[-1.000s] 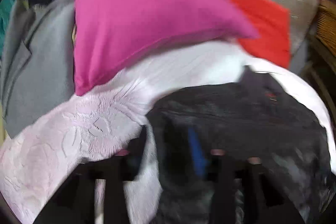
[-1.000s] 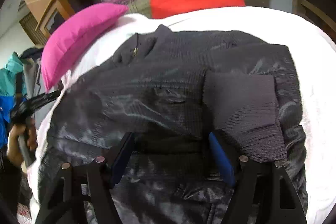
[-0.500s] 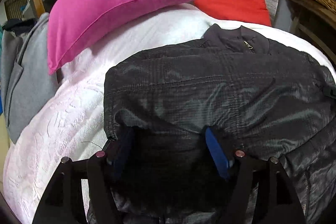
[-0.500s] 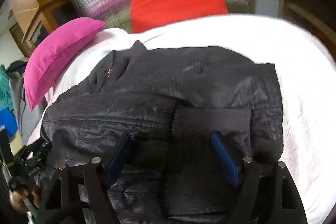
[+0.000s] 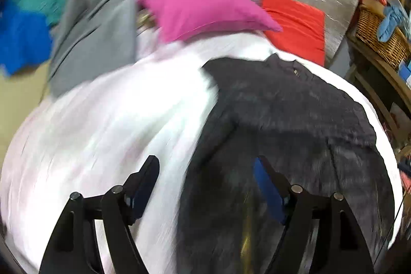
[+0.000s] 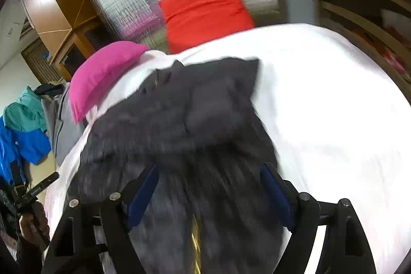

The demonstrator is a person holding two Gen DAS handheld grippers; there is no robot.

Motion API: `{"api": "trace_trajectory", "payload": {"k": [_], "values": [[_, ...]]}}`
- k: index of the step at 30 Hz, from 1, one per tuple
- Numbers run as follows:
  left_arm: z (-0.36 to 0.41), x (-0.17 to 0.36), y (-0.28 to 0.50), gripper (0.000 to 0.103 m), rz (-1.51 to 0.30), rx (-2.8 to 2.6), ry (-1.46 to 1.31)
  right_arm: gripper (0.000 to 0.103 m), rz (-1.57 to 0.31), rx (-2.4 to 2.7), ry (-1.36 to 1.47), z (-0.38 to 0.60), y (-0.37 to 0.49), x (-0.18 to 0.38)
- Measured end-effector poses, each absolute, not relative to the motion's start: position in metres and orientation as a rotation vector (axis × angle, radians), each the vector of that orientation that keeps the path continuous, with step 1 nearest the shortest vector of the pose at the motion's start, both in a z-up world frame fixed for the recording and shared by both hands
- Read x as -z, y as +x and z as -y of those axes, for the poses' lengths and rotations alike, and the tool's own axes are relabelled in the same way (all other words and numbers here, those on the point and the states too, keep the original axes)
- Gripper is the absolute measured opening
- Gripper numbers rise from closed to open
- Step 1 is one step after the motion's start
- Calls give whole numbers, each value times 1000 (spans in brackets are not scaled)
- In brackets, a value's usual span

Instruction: Fold large clothes

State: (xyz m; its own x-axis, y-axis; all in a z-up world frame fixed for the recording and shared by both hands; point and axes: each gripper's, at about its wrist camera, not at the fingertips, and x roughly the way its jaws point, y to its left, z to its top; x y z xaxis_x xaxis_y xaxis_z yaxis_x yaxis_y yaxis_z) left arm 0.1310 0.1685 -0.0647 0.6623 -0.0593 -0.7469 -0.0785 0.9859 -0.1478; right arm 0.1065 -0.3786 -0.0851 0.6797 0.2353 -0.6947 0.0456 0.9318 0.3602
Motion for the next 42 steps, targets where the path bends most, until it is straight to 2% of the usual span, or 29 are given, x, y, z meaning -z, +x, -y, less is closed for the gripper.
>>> {"api": "trace_trajectory", "payload": {"k": [7, 11, 26, 30, 32, 33, 34, 35, 36, 38, 39, 40, 42], "values": [[-196, 101, 30, 78, -968, -26, -320, 85, -886, -77, 568, 404, -6, 132], [-191, 116, 7, 78, -1019, 1, -341, 85, -899, -93, 646, 400, -45, 155], [-165, 126, 8, 78, -1051, 36, -317, 84, -897, -182, 624, 365, -39, 160], [-162, 131, 15, 78, -1073, 42, -314, 80, -920, -175, 584, 358, -36, 163], [-159, 131, 17, 77, -1073, 41, -302, 74, -930, -166, 585, 359, -35, 165], [-156, 131, 18, 77, -1071, 43, -290, 66, -938, -157, 582, 360, -34, 166], [-154, 131, 19, 74, -1068, 41, -276, 57, -947, -142, 573, 360, -33, 167], [-152, 132, 20, 64, -1068, 39, -265, 53, -958, -129, 566, 361, -32, 168], [-151, 133, 21, 60, -1070, 45, -262, 48, -966, -126, 563, 361, -31, 169], [-150, 133, 23, 44, -1067, 58, -265, 41, -978, -115, 541, 361, -31, 168], [-150, 133, 24, 42, -1065, 49, -258, 37, -982, -114, 530, 360, -30, 167], [-150, 132, 24, 33, -1064, 42, -255, 31, -984, -112, 520, 360, -30, 165], [-150, 130, 25, 24, -1054, 42, -251, 22, -985, -117, 497, 358, -30, 160]]}}
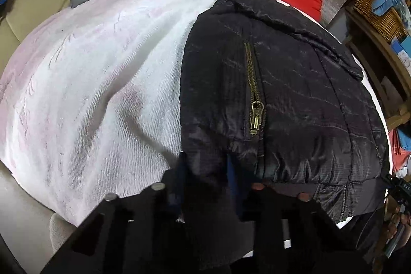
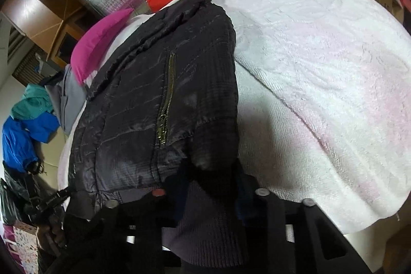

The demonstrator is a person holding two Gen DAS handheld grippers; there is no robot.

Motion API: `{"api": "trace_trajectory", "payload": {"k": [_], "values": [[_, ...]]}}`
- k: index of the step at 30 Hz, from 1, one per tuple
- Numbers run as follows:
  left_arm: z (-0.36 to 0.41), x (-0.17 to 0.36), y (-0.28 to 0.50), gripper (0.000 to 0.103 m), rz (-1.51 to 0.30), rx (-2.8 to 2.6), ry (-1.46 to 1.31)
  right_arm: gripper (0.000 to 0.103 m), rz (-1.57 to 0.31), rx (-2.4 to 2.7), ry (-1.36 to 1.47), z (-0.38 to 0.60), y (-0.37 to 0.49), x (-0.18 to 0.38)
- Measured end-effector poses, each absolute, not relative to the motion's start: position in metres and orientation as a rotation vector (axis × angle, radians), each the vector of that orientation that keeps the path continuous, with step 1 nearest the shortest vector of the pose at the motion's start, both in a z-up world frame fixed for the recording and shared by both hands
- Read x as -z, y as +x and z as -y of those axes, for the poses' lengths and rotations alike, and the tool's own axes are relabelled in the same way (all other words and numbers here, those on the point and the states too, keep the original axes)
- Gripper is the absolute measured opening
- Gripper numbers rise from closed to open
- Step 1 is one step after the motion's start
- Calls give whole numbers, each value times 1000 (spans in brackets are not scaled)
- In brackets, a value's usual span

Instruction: Fold large clothes

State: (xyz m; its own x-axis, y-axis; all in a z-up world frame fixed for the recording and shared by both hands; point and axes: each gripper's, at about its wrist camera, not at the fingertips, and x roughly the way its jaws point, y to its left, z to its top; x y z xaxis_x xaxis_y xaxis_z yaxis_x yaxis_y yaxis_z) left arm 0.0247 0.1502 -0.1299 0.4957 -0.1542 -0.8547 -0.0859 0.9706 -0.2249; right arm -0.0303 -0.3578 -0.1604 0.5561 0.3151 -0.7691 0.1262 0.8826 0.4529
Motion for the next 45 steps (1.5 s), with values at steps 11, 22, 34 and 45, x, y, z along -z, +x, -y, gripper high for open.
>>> {"api": "trace_trajectory", "payload": {"k": [11, 22, 34, 45], "values": [[-163, 112, 13, 21, -997, 65, -351, 22, -960, -189, 611, 368, -38, 146], [-156, 131, 23, 60, -1060, 53, -348, 36, -977, -223, 687, 367, -40, 169], [-160, 100, -4, 17, -983, 106, -330, 9, -918, -285, 672, 362, -65, 138], [-176, 111, -33, 18, -1008, 133, -370, 13, -921, -314, 764, 375, -111, 155]]}}
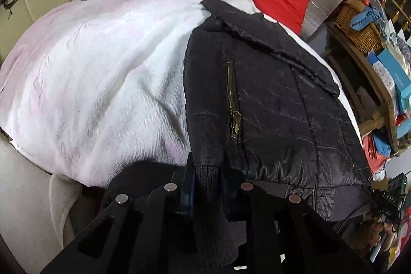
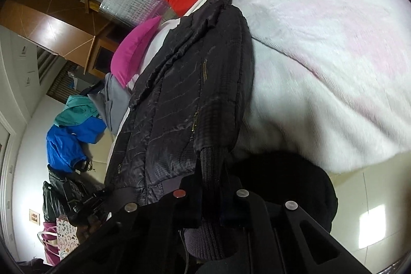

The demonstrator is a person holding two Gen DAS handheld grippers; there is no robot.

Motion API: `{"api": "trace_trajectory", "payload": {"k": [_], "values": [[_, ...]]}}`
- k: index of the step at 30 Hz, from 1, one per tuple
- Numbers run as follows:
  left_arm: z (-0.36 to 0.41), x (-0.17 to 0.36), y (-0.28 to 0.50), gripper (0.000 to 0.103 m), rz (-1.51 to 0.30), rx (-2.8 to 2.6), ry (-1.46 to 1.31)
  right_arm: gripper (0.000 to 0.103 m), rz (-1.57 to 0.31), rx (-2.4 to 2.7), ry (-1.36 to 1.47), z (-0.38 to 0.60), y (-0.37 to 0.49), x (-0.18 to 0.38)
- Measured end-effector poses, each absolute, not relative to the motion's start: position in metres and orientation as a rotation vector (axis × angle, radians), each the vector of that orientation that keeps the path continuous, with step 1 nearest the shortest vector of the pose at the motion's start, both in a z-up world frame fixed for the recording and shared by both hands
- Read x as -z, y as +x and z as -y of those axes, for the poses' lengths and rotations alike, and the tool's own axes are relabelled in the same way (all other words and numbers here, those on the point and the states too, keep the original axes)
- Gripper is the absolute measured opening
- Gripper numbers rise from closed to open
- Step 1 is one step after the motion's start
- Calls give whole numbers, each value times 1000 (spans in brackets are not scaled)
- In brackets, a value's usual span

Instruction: Fold large clothes

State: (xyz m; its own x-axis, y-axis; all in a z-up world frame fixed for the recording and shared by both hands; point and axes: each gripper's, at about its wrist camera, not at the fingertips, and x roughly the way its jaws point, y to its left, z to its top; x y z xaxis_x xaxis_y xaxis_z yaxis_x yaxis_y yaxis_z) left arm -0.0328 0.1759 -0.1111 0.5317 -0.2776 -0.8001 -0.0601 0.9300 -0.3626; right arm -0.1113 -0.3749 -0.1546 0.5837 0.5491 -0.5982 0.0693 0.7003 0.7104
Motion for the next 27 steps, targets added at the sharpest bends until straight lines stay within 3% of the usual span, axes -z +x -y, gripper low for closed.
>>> {"api": "trace_trajectory", "payload": {"k": [5, 8, 12, 13, 17, 19, 20, 21, 22, 27], "values": [[-170, 116, -23, 22, -1018, 127, -360, 16, -934, -292, 710, 368, -105, 157], [-172, 118, -22, 28, -1021, 107, -376, 25, -948, -257, 693, 367, -103, 160], [-166, 124, -16, 44, -1041, 103, -379, 61, -921, -209, 707, 377, -102, 161], [-164, 125, -14, 49, -1045, 110, -377, 62, -921, -213, 706, 378, -101, 161], [-151, 126, -7, 52, -1068, 117, -325, 61, -971, -255, 701, 371, -85, 168], [-148, 127, -6, 52, -1072, 113, -310, 36, -992, -276, 678, 365, -79, 171], [-148, 127, -6, 50, -1075, 110, -300, 32, -999, -274, 672, 364, -78, 172], [-146, 127, -4, 43, -1078, 105, -284, 26, -1012, -278, 665, 362, -75, 173], [-146, 128, -2, 20, -1080, 95, -269, 22, -1017, -283, 663, 361, -74, 174], [-159, 115, -14, 18, -1032, 131, -326, 17, -980, -325, 689, 361, -83, 163]]}}
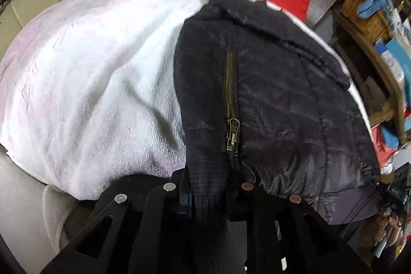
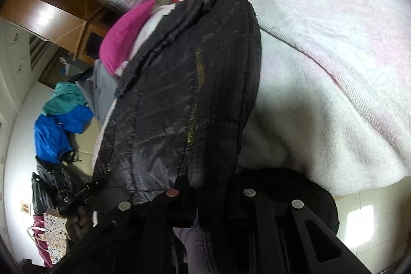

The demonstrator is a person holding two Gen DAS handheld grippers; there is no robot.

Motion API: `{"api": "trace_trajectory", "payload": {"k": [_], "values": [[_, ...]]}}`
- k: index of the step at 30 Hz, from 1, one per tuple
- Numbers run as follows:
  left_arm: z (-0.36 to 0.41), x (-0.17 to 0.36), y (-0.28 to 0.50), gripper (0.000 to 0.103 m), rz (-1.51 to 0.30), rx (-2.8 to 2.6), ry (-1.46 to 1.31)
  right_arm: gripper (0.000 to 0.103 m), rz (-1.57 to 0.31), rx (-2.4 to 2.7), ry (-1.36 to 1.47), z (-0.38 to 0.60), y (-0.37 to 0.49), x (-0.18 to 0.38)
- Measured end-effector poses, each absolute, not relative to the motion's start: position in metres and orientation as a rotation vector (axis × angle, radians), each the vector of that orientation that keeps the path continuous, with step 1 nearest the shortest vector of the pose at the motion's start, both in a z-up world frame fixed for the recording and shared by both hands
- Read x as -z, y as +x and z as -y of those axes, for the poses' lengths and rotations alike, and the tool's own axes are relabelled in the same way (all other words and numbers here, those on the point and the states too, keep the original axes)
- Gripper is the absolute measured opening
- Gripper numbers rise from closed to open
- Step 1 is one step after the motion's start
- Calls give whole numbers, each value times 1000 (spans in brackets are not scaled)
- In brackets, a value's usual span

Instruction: Fold large clothes

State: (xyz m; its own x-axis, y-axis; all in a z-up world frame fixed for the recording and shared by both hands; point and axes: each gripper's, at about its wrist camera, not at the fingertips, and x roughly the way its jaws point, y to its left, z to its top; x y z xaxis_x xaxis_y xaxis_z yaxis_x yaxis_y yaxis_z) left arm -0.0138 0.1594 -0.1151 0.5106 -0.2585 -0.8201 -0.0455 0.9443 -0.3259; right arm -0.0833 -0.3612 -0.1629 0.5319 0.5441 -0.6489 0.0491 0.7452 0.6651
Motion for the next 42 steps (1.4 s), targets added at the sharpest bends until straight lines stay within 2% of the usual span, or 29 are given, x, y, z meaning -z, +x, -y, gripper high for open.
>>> {"api": "trace_trajectory", "payload": {"k": [13, 24, 42], "values": [[-190, 66, -59, 18, -912, 208, -419, 15, -836, -468, 783, 375, -130, 113], [-198, 28, -80, 18, -850, 220, -388, 15, -776, -538, 798, 386, -153, 77], [-200, -3, -62, 18, -756, 238, -422, 15, -677, -581, 787, 393, -153, 51]]}}
